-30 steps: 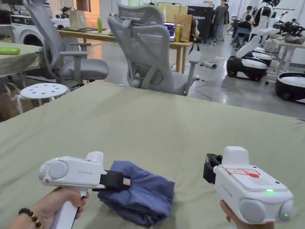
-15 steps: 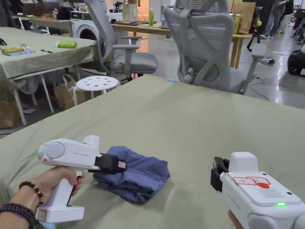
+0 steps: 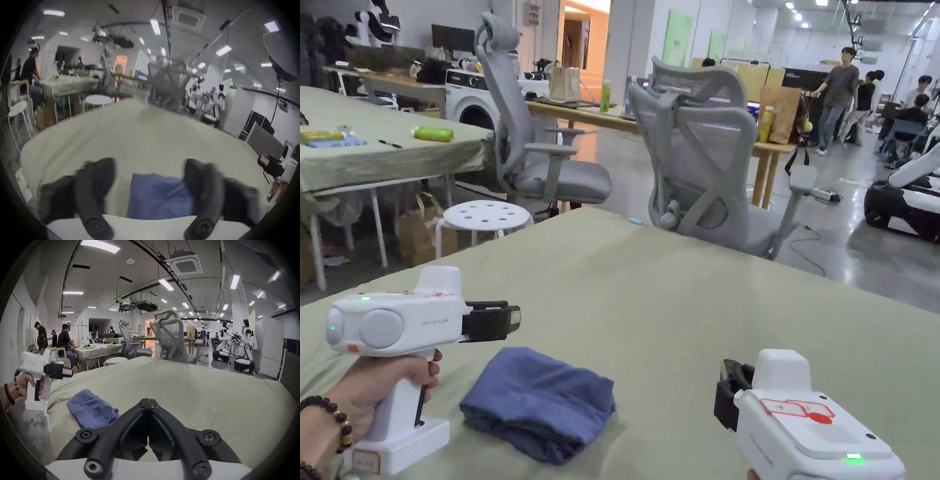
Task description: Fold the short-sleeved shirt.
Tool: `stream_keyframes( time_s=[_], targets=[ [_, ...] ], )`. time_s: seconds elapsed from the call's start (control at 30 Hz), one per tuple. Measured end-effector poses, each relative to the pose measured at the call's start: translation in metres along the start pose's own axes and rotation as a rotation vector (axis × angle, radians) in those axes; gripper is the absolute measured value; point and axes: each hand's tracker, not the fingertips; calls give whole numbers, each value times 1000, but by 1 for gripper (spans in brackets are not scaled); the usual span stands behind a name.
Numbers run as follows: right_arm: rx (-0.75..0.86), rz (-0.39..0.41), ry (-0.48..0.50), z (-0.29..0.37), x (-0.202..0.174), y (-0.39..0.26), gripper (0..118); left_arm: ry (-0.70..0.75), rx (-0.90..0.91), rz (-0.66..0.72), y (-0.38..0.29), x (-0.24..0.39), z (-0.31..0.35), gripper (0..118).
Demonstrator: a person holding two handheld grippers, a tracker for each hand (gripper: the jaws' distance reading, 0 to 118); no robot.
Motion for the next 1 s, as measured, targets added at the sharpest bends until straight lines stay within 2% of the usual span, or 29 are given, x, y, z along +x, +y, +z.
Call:
stream_keyframes(
  time_s=[0.07, 0.1, 0.13, 0.17, 0.4, 0.53, 0.6, 0.77, 0.87, 1.0],
  targets=[
    [29, 11, -20, 21, 8, 14, 0, 8, 70, -36, 8, 32, 20, 41],
    [45, 11, -31, 33, 15, 21, 0, 24, 102, -68, 10, 55, 29, 21],
    [58, 7, -45, 43, 23, 27, 0, 27, 120, -84, 11, 75, 36, 7],
    [67, -1, -67, 57, 34, 33, 0, 9, 140, -111, 9, 101, 49, 0],
    [130, 13, -258, 177, 117, 48, 0, -55, 256, -186, -23, 270, 90, 0],
    [153, -7, -372, 245, 164, 39, 0, -92, 328, -233, -48, 346, 107, 0],
    [166, -10, -428, 274, 183, 31, 0, -161, 340, -236, -57, 376, 111, 0],
    [182, -23, -522, 316, 212, 16, 0, -169, 352, -298, -80, 443, 103, 0],
    [208, -22, -567, 334, 217, -2, 0, -251, 350, -248, -95, 464, 112, 0],
    [251, -18, -630, 355, 221, -30, 0, -244, 351, -268, -129, 473, 127, 0]
  ],
)
